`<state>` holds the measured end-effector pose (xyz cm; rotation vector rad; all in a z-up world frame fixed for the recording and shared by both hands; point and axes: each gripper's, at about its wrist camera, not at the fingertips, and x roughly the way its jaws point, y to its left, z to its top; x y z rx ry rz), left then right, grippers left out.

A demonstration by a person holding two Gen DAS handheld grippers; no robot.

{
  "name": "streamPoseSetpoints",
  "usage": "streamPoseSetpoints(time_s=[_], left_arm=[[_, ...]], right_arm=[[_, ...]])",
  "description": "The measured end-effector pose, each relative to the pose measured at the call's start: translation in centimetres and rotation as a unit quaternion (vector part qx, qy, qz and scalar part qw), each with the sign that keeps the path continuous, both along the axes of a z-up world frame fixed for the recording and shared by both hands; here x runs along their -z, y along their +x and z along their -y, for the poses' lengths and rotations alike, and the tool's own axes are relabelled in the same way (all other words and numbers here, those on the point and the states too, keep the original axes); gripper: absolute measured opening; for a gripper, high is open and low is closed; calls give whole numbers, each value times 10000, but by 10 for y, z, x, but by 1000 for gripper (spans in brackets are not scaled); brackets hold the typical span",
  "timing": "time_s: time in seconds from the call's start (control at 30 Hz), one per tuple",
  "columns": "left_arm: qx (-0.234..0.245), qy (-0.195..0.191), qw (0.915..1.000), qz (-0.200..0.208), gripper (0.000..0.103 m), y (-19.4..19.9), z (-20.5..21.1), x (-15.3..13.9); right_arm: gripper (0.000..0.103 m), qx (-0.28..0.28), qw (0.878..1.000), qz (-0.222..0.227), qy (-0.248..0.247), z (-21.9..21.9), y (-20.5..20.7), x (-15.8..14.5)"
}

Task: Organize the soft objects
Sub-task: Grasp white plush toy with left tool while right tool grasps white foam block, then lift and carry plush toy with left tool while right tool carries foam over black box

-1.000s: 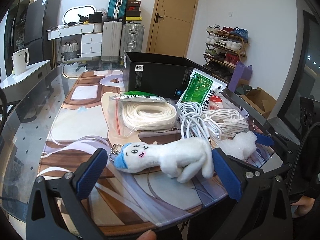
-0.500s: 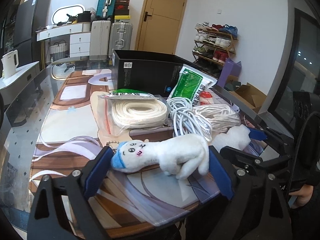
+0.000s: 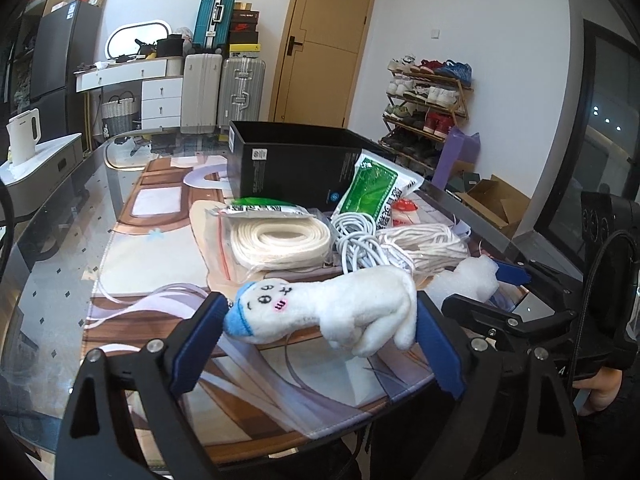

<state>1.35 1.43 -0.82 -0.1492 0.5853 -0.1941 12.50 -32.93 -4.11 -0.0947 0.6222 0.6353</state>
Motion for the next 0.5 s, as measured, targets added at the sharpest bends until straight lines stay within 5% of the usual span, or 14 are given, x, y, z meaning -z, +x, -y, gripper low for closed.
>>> streamPoseSetpoints(time_s=[0.5], left_arm=[[-391,26,9988,279,90,-4,-20,-28]], right_arm=[[92,43,9992,366,140,6,-7,-33]])
